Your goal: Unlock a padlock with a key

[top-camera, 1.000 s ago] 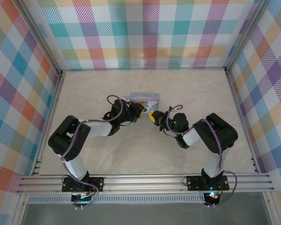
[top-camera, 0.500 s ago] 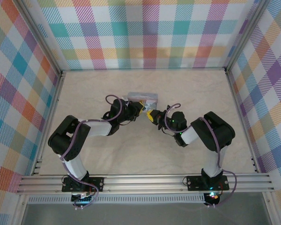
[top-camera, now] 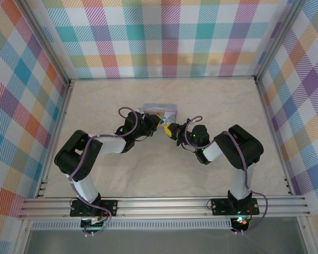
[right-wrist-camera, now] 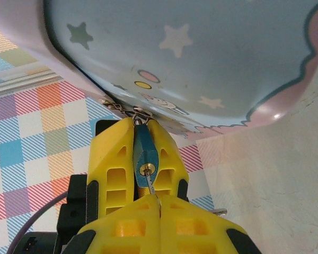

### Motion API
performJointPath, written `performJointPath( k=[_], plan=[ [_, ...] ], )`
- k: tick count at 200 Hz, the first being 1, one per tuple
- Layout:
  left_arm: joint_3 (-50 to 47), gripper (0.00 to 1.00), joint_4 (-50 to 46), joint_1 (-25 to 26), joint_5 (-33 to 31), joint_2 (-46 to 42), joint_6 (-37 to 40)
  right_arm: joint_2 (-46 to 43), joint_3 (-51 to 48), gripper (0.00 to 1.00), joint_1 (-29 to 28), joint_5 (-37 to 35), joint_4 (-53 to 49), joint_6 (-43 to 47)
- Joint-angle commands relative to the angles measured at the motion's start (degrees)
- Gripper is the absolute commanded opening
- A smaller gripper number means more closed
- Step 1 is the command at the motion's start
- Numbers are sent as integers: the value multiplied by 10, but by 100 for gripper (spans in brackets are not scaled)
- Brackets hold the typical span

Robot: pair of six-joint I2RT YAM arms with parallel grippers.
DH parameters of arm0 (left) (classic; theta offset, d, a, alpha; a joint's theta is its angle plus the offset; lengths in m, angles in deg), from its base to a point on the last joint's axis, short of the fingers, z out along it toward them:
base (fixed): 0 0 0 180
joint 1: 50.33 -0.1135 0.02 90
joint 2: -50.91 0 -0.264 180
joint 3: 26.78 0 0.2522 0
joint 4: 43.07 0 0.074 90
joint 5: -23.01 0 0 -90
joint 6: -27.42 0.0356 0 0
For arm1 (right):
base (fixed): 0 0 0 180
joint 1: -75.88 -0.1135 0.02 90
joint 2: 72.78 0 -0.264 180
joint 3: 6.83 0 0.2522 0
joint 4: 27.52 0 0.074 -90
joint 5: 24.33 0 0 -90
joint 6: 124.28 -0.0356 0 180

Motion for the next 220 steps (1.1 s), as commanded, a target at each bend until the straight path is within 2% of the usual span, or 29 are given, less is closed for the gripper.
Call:
performJointPath(
  k=[1,33,65,81,104,137,162,173,205,220],
  plan=[
    [1,0,57,34,113,-7,-6,-9,46,0,-9,18,10,41],
    [14,0,44,39,145,-3,6,-19,95,0,-5,75,-113,110],
    [7,0,26,42,172,-10,28,-27,91,0,19,94,-78,90],
    [6,0,27,43,185,-9,31,-33,107,0,37,124,-99,84],
    [16,0,22,47,199,-7,37,-39,177,0,43,209,-236,137],
    [22,0,18,49,207,-8,44,-31,180,0,52,216,-204,126],
    [29,0,32,54,215,-3,39,-41,183,0,49,200,-255,168],
    [28,0,41,55,215,-2,34,-27,178,0,49,202,-220,137],
    [23,0,84,55,216,5,14,66,150,0,51,156,25,-31],
    [22,0,104,54,217,10,1,70,133,0,56,146,14,-8]
  ],
)
